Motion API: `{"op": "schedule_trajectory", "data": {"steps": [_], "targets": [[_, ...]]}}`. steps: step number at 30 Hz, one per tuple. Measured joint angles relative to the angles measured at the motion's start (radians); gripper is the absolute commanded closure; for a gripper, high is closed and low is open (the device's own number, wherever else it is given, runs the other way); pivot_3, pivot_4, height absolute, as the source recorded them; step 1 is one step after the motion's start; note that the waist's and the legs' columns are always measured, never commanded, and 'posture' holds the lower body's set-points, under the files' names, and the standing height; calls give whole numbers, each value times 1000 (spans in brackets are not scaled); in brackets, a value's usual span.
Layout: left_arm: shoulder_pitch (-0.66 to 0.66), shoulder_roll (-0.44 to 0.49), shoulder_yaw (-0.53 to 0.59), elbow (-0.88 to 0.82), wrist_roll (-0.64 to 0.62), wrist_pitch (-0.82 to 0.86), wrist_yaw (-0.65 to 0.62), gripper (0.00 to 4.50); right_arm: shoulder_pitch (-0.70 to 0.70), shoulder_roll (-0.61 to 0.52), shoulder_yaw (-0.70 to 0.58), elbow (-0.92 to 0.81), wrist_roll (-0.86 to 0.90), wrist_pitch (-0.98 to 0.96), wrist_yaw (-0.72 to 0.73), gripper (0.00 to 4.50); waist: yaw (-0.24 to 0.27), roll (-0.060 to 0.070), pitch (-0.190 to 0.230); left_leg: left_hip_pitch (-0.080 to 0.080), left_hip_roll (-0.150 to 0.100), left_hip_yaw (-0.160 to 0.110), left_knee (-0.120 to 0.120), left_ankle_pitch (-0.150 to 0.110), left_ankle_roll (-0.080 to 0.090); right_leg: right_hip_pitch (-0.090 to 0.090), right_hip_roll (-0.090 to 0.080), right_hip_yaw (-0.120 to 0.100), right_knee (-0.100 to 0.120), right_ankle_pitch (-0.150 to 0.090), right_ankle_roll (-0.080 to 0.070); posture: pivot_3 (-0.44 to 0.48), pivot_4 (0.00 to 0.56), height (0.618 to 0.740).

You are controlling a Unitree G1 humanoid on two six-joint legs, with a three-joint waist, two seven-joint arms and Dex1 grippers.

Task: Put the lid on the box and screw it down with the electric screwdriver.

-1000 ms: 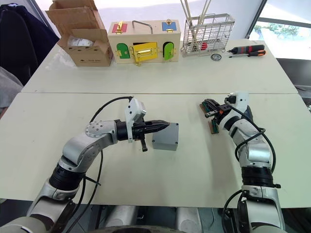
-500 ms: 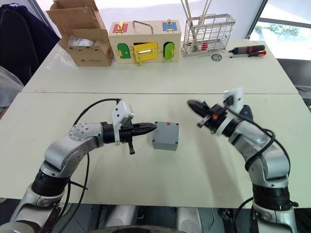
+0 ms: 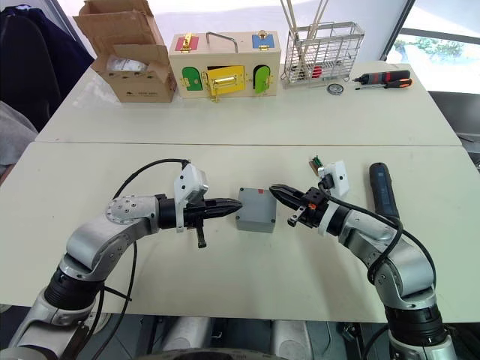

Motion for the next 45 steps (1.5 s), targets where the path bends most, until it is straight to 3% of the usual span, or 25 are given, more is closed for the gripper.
{"op": "schedule_trajectory", "data": {"steps": [22, 25, 30, 33, 40, 45], "targets": [[0, -20, -1, 0, 7, 0, 12, 4500, -18, 7, 45, 72, -74, -51, 18, 4417, 0, 0, 0, 0, 0, 0, 0, 0, 0, 0, 0, 0, 0, 0, 0, 0, 150, 730], [0, -21, -1, 0, 11, 0, 13, 4500, -18, 0, 47, 73, -85, -55, 27, 3499, 0, 0, 0, 0, 0, 0, 0, 0, 0, 0, 0, 0, 0, 0, 0, 0, 150, 730], [0, -29, -1, 0, 12, 0, 14, 4500, -18, -15, 44, 73, -93, -53, 32, 1017, 0, 0, 0, 0, 0, 0, 0, 0, 0, 0, 0, 0, 0, 0, 0, 0, 150, 730], [0, -36, -1, 3, 12, -1, 14, 4500, -18, -16, 31, 72, -93, -52, 27, 88, 0, 0, 0, 0, 0, 0, 0, 0, 0, 0, 0, 0, 0, 0, 0, 0, 150, 730], [-34, -59, -3, 27, 3, -5, -14, 4500, -100, -116, -110, 46, -17, 51, 6, 7, 1, 0, 0, 0, 0, 0, 0, 0, 0, 0, 0, 0, 0, 0, 0, 0, 150, 730], [-89, -60, -49, 11, -20, -6, -92, 4500, -157, -389, -288, 72, 101, 292, 46, 7, 4, 0, 0, 0, 0, 0, 0, -1, 1, 1, -1, 0, 0, 0, 0, 0, 150, 730]]}}
